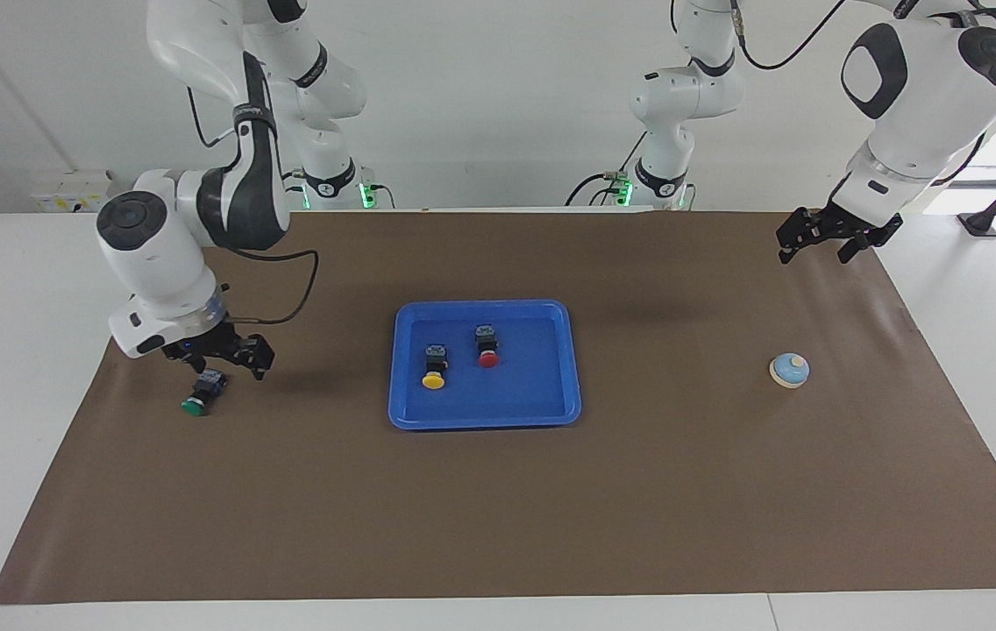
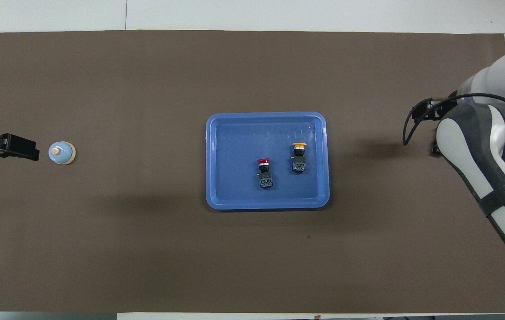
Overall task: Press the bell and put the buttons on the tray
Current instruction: 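Grasp the green-capped button with the right gripper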
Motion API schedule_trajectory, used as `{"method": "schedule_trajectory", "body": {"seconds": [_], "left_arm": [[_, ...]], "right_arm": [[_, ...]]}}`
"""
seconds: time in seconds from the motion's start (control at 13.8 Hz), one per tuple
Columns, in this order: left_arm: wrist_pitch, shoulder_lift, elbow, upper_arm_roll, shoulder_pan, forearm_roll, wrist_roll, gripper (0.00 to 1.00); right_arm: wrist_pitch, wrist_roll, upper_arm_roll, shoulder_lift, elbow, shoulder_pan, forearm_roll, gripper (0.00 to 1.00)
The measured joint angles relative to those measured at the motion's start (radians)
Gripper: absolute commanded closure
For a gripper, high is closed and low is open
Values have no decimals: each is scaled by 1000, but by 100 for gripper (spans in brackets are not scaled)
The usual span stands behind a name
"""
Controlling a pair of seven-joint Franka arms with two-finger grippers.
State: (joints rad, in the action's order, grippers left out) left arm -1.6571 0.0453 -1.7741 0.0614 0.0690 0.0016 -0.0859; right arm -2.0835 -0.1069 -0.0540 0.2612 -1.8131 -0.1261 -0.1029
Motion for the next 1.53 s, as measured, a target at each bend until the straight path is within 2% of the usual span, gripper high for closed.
{"method": "schedule_trajectory", "body": {"seconds": [0.29, 0.44, 0.73, 0.8, 0.87, 0.94, 1.31, 1.53], "left_arm": [[0, 0, 0, 0, 0, 0, 0, 0], [0, 0, 0, 0, 0, 0, 0, 0], [0, 0, 0, 0, 0, 0, 0, 0], [0, 0, 0, 0, 0, 0, 0, 0], [0, 0, 0, 0, 0, 0, 0, 0], [0, 0, 0, 0, 0, 0, 0, 0], [0, 0, 0, 0, 0, 0, 0, 0], [0, 0, 0, 0, 0, 0, 0, 0]], "right_arm": [[-159, 54, -1, 2, -127, -96, 0, 0], [-233, 57, -2, 11, -178, -107, 0, 0], [-318, 57, -3, 55, -204, -126, 0, 0], [-326, 57, -2, 66, -204, -133, 1, 28], [-330, 56, -3, 73, -204, -137, 5, 69], [-330, 53, -3, 76, -204, -138, 14, 100], [-285, 53, -6, 75, -199, -138, 37, 100], [-155, 49, -24, 64, -120, -104, 38, 100]]}}
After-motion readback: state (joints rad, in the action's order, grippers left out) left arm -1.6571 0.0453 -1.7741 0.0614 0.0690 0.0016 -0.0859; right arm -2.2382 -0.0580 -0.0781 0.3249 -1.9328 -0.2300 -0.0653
